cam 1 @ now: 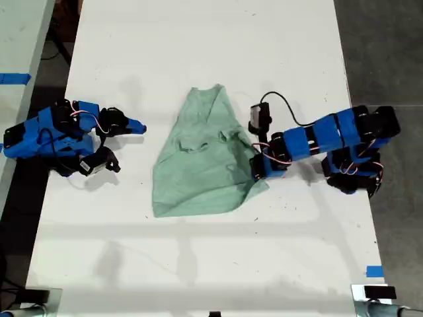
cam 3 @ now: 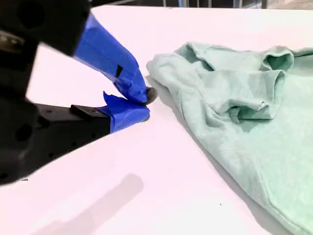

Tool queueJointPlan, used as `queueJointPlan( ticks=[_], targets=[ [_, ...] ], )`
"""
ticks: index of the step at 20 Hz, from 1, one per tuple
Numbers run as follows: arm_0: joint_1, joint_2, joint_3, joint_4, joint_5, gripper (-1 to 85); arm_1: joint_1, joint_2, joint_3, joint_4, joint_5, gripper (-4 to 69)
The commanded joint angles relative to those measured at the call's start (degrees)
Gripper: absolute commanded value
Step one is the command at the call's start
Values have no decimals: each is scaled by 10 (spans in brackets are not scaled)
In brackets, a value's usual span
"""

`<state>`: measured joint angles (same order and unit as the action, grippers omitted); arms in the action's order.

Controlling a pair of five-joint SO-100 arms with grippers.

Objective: Fold t shirt

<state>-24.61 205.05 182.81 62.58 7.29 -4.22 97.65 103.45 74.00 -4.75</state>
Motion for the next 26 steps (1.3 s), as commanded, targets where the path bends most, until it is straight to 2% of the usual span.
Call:
queueJointPlan(
  ticks=[1, 6, 9, 15, 19, 20, 21, 22, 26],
  targets=[
    [6, 4, 9, -10, -7, -1, 2, -13, -152, 56, -46, 12],
    [6, 4, 9, -10, -7, -1, -11, -145, -406, 77, -123, 12],
    [7, 4, 9, -10, -7, -1, -15, -264, -524, 69, -147, 12],
    [9, 4, 9, -10, -7, -1, -12, -363, -511, -83, -173, 12],
    [10, 4, 9, -10, -7, -1, -15, -381, -512, -131, -197, 25],
    [10, 4, 9, -10, -7, -1, -18, -377, -517, -133, -207, 117],
    [10, 4, 9, -10, -7, -1, -20, -367, -517, -135, -214, 265],
    [10, 4, 9, -10, -7, -1, -22, -352, -516, -135, -217, 314],
    [10, 4, 9, -10, -7, -1, -30, -265, -514, -105, -229, 330]
  ],
)
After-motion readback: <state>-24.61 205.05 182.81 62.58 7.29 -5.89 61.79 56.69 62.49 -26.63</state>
